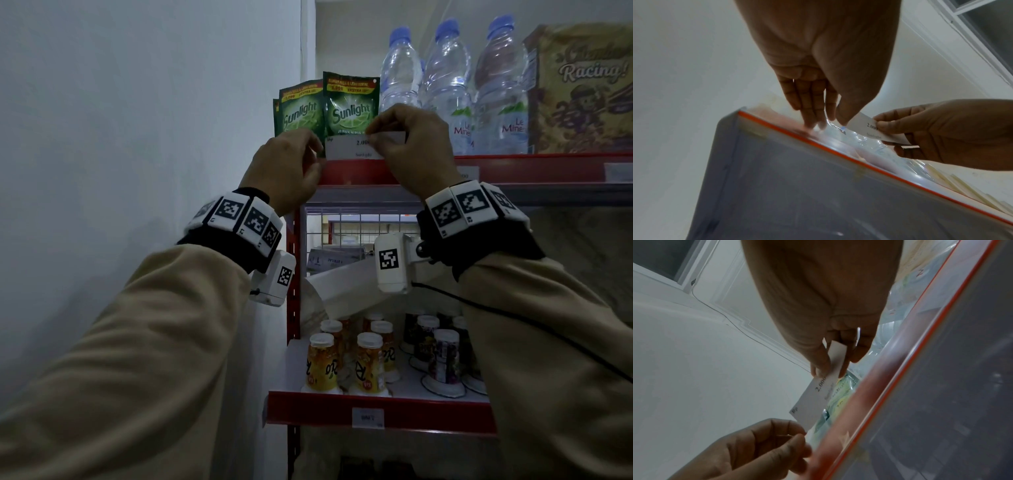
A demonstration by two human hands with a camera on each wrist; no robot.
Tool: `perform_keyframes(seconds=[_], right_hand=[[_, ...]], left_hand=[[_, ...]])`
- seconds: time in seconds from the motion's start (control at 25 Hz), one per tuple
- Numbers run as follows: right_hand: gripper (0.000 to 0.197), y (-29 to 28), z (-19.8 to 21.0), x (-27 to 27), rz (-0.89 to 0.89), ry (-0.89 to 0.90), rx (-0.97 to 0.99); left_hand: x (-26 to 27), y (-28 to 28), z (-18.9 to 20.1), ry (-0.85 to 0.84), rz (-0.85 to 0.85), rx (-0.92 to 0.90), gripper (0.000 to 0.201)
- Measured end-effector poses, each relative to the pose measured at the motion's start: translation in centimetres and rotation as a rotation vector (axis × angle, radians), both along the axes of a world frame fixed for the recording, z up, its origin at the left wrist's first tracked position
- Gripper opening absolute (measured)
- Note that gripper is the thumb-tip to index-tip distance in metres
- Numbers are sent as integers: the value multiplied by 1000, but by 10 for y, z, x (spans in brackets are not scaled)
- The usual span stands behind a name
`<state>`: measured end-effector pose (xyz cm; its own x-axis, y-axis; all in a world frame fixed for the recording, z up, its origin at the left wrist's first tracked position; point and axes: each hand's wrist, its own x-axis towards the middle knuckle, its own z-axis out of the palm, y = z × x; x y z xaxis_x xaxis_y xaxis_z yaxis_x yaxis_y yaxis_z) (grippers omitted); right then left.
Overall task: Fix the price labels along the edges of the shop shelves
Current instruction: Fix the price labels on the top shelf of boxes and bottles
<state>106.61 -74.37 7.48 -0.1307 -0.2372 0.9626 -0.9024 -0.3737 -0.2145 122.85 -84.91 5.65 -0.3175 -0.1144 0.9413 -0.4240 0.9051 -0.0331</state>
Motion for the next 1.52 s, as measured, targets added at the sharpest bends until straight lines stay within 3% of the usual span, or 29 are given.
perform_keyframes(seconds=[0.16,0.36,0.68,1.12,1.52], right_hand=[[7,-8,14,2,-24,24,-51],[10,-16,18,1,21,101,71],[14,-15,15,-2,-18,191,257],[26,4,29,4,-402,416,480],[21,7,21,1,-395,397,469]], left_hand=[[5,0,6,-40,34,38,34],[6,-3,4,24,-37,23,46],[-1,-10,8,-58,79,-44,23],[-4,-9,8,-117,184,-92,24],[-8,-9,4,-111,195,-91,20]])
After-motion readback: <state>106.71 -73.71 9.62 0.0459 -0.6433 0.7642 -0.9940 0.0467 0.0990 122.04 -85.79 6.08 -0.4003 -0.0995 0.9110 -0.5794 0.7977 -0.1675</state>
